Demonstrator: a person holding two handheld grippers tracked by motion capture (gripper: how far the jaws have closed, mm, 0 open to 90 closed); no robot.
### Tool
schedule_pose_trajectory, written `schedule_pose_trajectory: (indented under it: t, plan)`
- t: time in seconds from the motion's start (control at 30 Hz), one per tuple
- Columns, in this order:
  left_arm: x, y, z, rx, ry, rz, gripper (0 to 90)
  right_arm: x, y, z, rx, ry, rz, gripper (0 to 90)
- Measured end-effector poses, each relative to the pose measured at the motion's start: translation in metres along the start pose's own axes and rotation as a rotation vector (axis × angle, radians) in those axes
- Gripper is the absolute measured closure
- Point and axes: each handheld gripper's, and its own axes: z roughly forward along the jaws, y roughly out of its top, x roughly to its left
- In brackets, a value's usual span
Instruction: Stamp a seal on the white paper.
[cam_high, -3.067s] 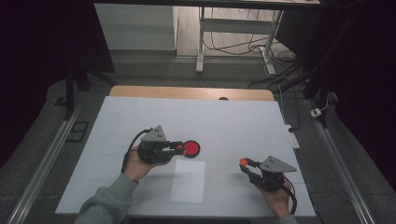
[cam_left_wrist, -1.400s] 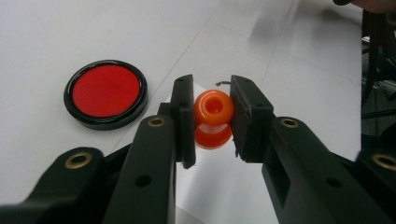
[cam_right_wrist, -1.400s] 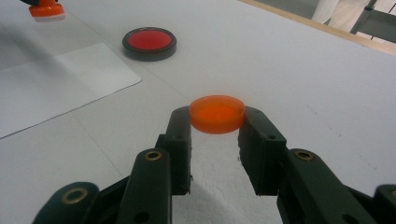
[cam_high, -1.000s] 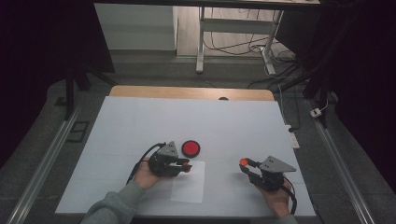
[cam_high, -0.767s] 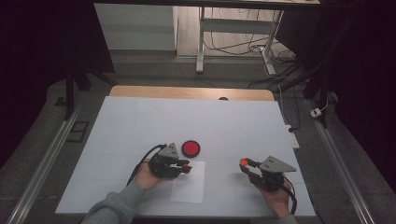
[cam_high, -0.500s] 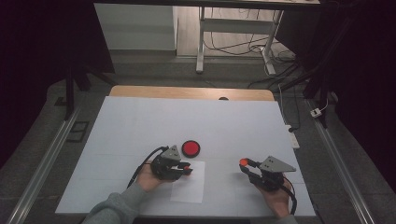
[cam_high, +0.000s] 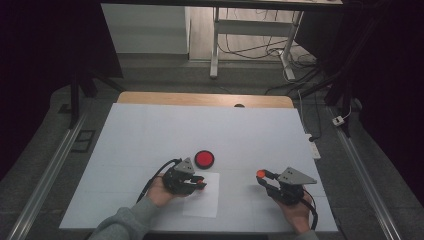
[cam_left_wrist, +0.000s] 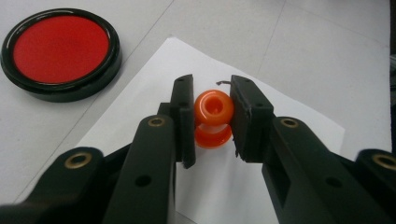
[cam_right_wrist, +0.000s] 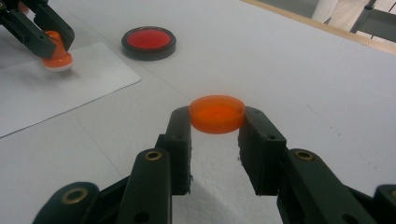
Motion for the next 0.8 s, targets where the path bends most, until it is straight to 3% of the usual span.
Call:
schedule_pose_trajectory:
  t: [0.6, 0.8]
  plan:
    - [-0.0022, -0.0034, 0.0068, 0.027, 0.001, 0.011, 71.6, 0.0, 0.0001, 0.0, -0.001, 0.001, 0.0, 64.5]
    - [-0.004, -0.005, 0.0072, 0.028, 0.009, 0.032, 71.8, 0.0001, 0.0, -0.0002, -0.002, -0.001, 0.001, 64.5]
